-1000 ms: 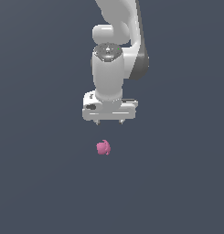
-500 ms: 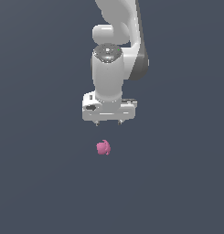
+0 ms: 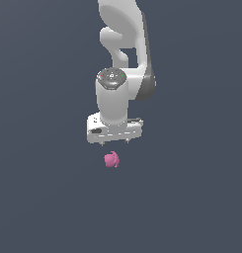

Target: Pick up the object and move it to a goal position.

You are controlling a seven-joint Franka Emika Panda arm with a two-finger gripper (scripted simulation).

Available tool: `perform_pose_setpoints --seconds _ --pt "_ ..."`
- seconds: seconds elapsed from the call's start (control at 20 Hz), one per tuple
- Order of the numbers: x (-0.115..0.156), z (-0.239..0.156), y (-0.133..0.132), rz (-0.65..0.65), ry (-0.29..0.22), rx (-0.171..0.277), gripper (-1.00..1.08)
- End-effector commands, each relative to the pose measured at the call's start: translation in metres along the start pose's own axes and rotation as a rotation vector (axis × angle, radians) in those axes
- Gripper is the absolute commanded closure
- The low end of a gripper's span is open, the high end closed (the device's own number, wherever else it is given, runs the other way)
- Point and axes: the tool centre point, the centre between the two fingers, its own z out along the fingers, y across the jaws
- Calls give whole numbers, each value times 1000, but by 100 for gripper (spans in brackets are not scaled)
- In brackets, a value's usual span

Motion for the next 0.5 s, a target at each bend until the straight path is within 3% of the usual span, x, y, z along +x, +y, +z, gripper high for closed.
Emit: perform_pose_setpoints --seconds 0.0,0.45 --pt "5 17 6 -34 -4 2 -92" --pt "16 60 19 -118 -10 8 -92"
